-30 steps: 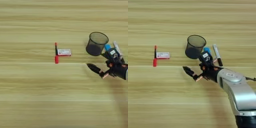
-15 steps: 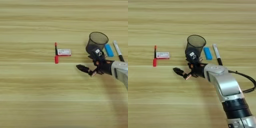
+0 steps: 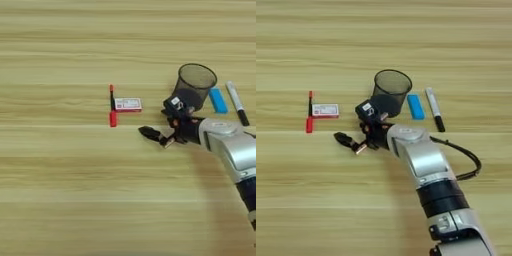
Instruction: Move the objects on the table
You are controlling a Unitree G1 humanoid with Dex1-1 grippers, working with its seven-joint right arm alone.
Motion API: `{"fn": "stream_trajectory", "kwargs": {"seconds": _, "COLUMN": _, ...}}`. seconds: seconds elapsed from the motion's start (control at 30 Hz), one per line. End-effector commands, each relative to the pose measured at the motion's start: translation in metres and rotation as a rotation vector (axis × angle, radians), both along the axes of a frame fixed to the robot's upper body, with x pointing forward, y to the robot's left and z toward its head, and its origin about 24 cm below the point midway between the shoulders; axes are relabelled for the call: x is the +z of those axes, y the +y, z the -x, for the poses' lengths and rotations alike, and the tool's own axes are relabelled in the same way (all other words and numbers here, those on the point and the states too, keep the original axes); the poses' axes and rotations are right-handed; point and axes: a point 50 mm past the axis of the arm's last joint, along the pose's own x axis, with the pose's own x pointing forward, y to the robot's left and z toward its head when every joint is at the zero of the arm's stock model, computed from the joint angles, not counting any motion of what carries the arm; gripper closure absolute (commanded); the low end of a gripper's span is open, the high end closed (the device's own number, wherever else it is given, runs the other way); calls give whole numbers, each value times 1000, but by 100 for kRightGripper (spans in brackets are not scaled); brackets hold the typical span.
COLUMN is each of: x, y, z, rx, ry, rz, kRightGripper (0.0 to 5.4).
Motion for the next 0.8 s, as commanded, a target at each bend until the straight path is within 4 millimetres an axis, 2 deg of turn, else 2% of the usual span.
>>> {"fn": "stream_trajectory", "kwargs": {"seconds": 0.03, "x": 25, "y": 10, "z": -22, "rx": 21, "ry": -158, "rz": 43, "kRightGripper": 3}}
{"fn": "stream_trajectory", "kwargs": {"seconds": 0.2, "x": 21, "y": 17, "z": -30, "rx": 33, "ry": -167, "rz": 61, "kRightGripper": 3}}
{"fn": "stream_trajectory", "kwargs": {"seconds": 0.8, "x": 11, "y": 21, "z": -47, "rx": 34, "ry": -93, "rz": 29, "kRightGripper": 3}}
